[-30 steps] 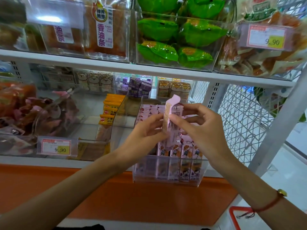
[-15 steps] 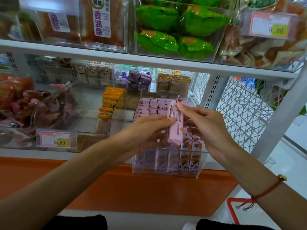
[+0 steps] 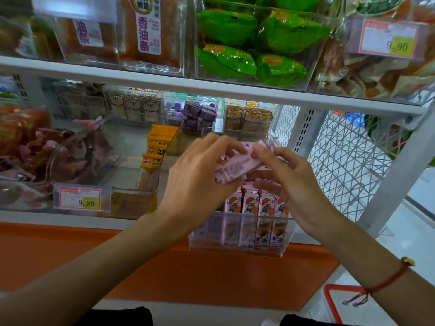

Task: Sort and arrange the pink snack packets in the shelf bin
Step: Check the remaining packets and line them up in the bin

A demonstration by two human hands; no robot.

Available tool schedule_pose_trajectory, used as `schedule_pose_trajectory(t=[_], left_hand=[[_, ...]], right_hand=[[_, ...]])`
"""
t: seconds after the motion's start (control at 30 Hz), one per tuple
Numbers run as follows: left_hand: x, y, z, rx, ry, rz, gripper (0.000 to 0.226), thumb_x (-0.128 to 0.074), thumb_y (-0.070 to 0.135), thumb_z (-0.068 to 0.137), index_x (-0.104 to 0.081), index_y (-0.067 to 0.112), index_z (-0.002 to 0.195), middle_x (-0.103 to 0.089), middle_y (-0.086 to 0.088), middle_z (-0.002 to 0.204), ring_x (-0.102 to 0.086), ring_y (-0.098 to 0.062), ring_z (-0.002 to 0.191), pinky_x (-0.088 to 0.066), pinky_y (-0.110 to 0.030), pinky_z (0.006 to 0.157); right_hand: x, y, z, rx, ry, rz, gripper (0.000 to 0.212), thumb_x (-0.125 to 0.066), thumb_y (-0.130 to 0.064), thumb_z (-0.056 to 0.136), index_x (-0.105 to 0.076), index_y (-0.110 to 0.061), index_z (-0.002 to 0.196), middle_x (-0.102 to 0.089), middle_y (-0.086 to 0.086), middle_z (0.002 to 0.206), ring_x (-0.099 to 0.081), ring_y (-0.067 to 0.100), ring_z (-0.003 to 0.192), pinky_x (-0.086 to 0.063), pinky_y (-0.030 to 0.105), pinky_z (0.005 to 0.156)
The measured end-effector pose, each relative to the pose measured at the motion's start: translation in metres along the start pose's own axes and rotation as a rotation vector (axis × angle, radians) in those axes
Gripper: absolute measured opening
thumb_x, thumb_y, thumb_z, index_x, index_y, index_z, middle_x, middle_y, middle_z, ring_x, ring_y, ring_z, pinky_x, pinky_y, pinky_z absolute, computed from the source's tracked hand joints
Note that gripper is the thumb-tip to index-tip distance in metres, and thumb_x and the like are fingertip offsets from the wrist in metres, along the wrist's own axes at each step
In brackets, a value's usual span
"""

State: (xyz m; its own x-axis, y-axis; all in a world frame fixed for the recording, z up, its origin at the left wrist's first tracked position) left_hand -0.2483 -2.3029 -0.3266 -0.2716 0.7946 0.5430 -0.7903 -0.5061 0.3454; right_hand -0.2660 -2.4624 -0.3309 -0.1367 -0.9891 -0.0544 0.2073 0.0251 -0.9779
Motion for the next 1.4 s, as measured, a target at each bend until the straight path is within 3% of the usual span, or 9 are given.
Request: schedule_pose_trajectory(t=[0.2,0.37,0.47,0.6,0.77,0.9,1.0,1.2,1.4], left_hand=[[-0.013,-0.005,-0.005,0.353,-0.281,-0.429,0.056,-0.046,0.059,0.080,-0.046,0.034,0.130,-0.051,0.024,0.116,-0.053,0.011,0.097,-0.051,-0.016,0.077],[-0.023,-0.005,-0.006,0.402,-0.511,-0.641,0.021,-0.050,0.030,0.095,-0.061,0.012,0.097,-0.060,-0.002,0.078,-0.058,-0.014,0.069,-0.047,-0.019,0.063],[-0.026,-0.008,-0.006,0.597,-0.375,-0.858,0.010,-0.061,0.023,0.089,-0.063,0.024,0.099,-0.074,0.011,0.085,-0.069,0.000,0.077,-0.050,-0.009,0.062],[-0.024,-0.020,-0.003,0.790,-0.034,-0.942,0.036,-0.072,0.028,0.079,-0.059,0.019,0.111,-0.072,0.007,0.097,-0.069,-0.002,0.084,-0.054,-0.014,0.063],[-0.015,-0.018,-0.001,0.669,-0.006,-0.857,0.046,-0.071,0.040,0.071,-0.055,0.024,0.111,-0.070,0.013,0.098,-0.067,0.004,0.088,-0.056,-0.016,0.069],[-0.005,-0.022,0.004,0.551,0.050,-0.827,0.027,-0.062,0.026,0.088,-0.056,0.026,0.114,-0.070,0.009,0.101,-0.067,-0.003,0.095,-0.055,-0.017,0.076],[0.003,-0.025,0.006,0.499,0.159,-0.753,0.032,-0.066,0.032,0.079,-0.060,0.023,0.109,-0.071,0.008,0.099,-0.068,-0.004,0.094,-0.056,-0.021,0.081],[0.013,-0.047,0.007,0.542,0.393,-0.707,0.032,-0.073,0.022,0.078,-0.059,0.025,0.106,-0.069,0.008,0.101,-0.068,-0.006,0.094,-0.055,-0.021,0.079],[0.001,-0.053,0.023,0.457,0.334,-0.655,0.034,-0.076,0.013,0.077,-0.057,0.023,0.103,-0.068,0.007,0.100,-0.066,-0.003,0.093,-0.053,-0.015,0.078]], right_hand=[[0.013,-0.001,0.006,0.006,0.014,-0.088,0.046,-0.071,-0.043,0.063,-0.068,-0.016,0.101,-0.073,0.000,0.086,-0.069,0.011,0.078,-0.053,0.023,0.071],[0.010,0.004,0.005,0.059,-0.079,-0.217,0.068,-0.065,-0.058,0.062,-0.059,-0.030,0.124,-0.068,-0.010,0.110,-0.060,0.011,0.110,-0.051,0.027,0.087],[0.006,0.007,0.003,0.056,-0.125,-0.243,0.066,-0.064,-0.057,0.064,-0.048,-0.048,0.127,-0.059,-0.015,0.124,-0.056,0.007,0.117,-0.047,0.034,0.096],[0.000,0.007,-0.002,0.151,-0.144,-0.310,0.069,-0.075,-0.043,0.059,-0.048,-0.041,0.122,-0.062,-0.017,0.114,-0.061,-0.002,0.102,-0.052,0.018,0.084],[-0.001,0.010,-0.001,0.257,-0.010,-0.370,0.033,-0.074,-0.021,0.076,-0.062,-0.032,0.104,-0.068,-0.015,0.097,-0.064,0.000,0.092,-0.053,0.016,0.079],[0.000,0.015,0.004,0.224,-0.068,-0.366,0.031,-0.070,-0.022,0.078,-0.063,-0.033,0.106,-0.067,-0.012,0.107,-0.064,-0.001,0.095,-0.054,0.018,0.082],[0.001,0.015,0.011,0.217,-0.097,-0.435,0.036,-0.070,-0.030,0.076,-0.061,-0.032,0.111,-0.065,-0.014,0.108,-0.061,-0.001,0.100,-0.052,0.023,0.087],[0.010,0.021,0.041,0.290,0.025,-0.894,0.034,-0.060,-0.005,0.088,-0.061,-0.025,0.116,-0.061,-0.010,0.118,-0.053,0.001,0.101,-0.045,0.022,0.092],[-0.015,0.047,0.081,0.247,-0.134,-1.321,0.035,-0.037,-0.025,0.101,-0.050,-0.016,0.132,-0.048,0.003,0.138,-0.040,0.017,0.127,-0.034,0.032,0.106]])
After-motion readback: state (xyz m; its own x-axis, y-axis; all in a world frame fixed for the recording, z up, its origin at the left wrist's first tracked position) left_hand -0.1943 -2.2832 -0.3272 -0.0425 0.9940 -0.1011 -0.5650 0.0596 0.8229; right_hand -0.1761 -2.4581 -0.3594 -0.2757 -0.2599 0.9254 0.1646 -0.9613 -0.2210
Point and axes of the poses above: each hand's wrist, its own z-axis towards the middle knuckle, its own x-axis out of the back of the hand, y = z × x, the point moved 3 cm from there along z, towards the middle knuckle
